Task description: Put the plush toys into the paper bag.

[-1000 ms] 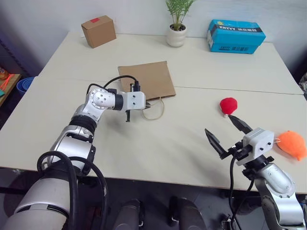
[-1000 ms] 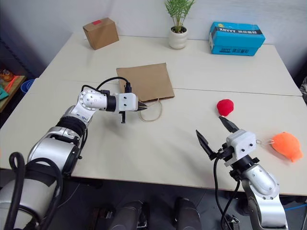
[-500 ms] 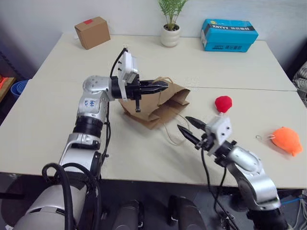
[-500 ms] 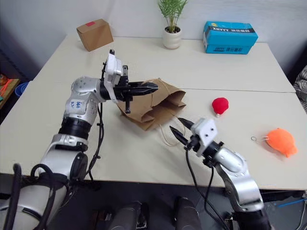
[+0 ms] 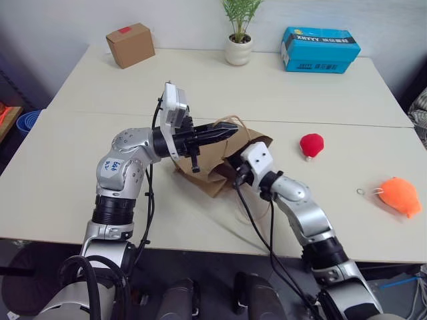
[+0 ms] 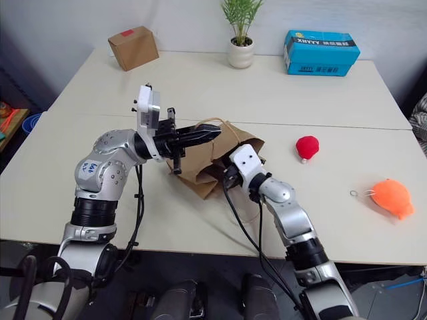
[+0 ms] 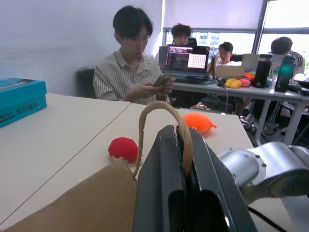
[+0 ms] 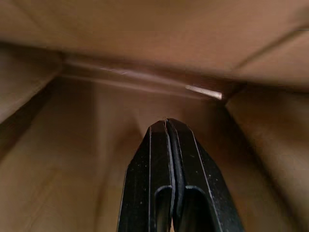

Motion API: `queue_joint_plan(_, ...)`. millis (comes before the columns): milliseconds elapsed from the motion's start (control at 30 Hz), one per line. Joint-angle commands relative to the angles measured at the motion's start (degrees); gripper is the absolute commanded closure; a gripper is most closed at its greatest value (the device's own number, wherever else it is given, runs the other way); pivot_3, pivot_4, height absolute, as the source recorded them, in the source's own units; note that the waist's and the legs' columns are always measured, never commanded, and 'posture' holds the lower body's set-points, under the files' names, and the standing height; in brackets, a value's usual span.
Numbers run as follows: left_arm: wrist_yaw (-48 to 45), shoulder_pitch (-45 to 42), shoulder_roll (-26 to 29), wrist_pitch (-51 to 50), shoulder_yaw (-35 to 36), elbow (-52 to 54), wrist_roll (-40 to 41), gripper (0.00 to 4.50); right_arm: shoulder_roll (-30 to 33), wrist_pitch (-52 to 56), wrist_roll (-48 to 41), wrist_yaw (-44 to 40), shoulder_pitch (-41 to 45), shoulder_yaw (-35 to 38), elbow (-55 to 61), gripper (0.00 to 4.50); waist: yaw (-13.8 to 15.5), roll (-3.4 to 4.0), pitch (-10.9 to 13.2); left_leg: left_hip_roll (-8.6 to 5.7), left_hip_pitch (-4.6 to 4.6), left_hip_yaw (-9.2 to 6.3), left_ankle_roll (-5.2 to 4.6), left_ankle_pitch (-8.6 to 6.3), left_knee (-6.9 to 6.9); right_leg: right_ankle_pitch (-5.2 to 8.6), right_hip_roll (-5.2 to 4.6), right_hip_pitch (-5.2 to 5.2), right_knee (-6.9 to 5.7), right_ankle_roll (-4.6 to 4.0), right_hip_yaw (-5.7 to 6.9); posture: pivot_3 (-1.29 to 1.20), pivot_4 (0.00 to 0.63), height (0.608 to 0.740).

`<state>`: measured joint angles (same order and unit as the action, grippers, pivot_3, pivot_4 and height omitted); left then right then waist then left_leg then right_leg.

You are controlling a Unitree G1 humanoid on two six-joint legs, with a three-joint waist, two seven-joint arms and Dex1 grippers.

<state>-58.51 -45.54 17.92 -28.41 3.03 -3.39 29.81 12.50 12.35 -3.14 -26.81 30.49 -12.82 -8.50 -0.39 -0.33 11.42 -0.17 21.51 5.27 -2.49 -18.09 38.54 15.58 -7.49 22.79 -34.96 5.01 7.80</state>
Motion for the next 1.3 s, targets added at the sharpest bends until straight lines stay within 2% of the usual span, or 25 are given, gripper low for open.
queue_joint_plan(33,1.1,-2.0,0.3,-1.1,2.8,1.9,4.0,4.50,-1.5,-1.5,1.1,-0.1,1.0,-0.7,-2.4,4.46,0.0,0.00,0.0,0.00,-0.01,0.00,0.01,0.00,-0.01,0.00,0.00,0.00,0.00,0.00,0.00,0.00,0.150,0.740)
queue_joint_plan(233,1.2,-6.6,1.6,-5.6,9.2,-1.3,12.6,4.50,-2.1,0.1,0.9,-2.4,-1.0,-0.9,-3.3,4.46,0.2,0.00,0.0,0.00,0.00,-0.01,0.02,0.00,0.00,0.00,0.00,0.00,0.02,0.00,0.00,0.00,0.150,0.740)
queue_joint_plan(400,-0.9,-11.9,4.1,-10.5,12.5,-6.0,18.3,4.50,-1.3,5.6,1.3,-4.2,-2.4,-1.7,-1.3,4.46,0.0,0.00,0.0,0.00,-0.02,0.00,0.04,-0.01,-0.02,0.00,0.02,0.00,0.01,0.00,-0.01,0.00,0.150,0.740)
queue_joint_plan(500,-2.7,-13.1,5.3,-11.2,11.5,-7.6,18.3,4.50,-1.3,8.3,1.0,-4.7,-2.8,-1.5,0.3,4.46,-0.1,0.00,0.0,0.00,-0.04,0.01,0.05,-0.01,-0.02,0.00,0.05,0.00,0.00,0.00,-0.03,0.00,0.150,0.740)
queue_joint_plan(667,-3.5,-10.3,4.8,-8.7,7.6,-6.3,14.9,4.50,-2.3,8.1,-2.3,-6.5,-3.7,0.7,4.7,4.46,0.0,0.00,0.0,0.00,-0.05,0.01,0.07,-0.03,-0.06,0.00,0.07,0.00,0.03,-0.01,-0.05,0.00,0.150,0.740)
queue_joint_plan(767,-2.5,-7.4,3.4,-6.5,5.3,-5.1,12.8,4.50,-1.5,9.8,-6.0,-7.2,-5.4,3.3,11.4,3.94,0.1,0.00,0.0,0.00,-0.04,0.02,0.07,-0.02,-0.08,0.00,0.07,0.00,0.04,-0.01,-0.07,0.00,0.150,0.740)
queue_joint_plan(967,-0.8,-5.2,1.6,-5.1,4.5,-3.8,12.1,4.50,5.3,12.1,-15.1,-13.4,-13.8,8.3,28.8,1.87,0.5,0.00,0.0,-0.01,0.00,-0.01,0.07,-0.03,-0.10,0.00,0.06,0.01,0.11,0.00,-0.05,0.00,0.150,0.740)
queue_joint_plan(1133,-2.4,-4.6,2.8,-2.8,1.4,-4.5,8.3,4.50,10.2,14.0,-25.0,-13.2,-26.2,20.1,42.5,0.04,0.8,0.00,0.0,-0.03,-0.03,0.03,0.08,-0.03,-0.29,0.00,0.06,0.01,0.24,0.01,-0.04,0.00,0.150,0.740)
queue_joint_plan(1300,-2.7,-5.5,2.6,-1.3,1.1,-6.3,7.4,4.50,12.7,8.7,-26.1,-11.6,-42.7,38.3,48.8,0.02,1.7,0.00,0.0,-0.02,-0.08,0.07,0.07,-0.03,-0.34,0.00,0.08,0.01,0.25,0.01,-0.07,0.00,0.150,0.740)
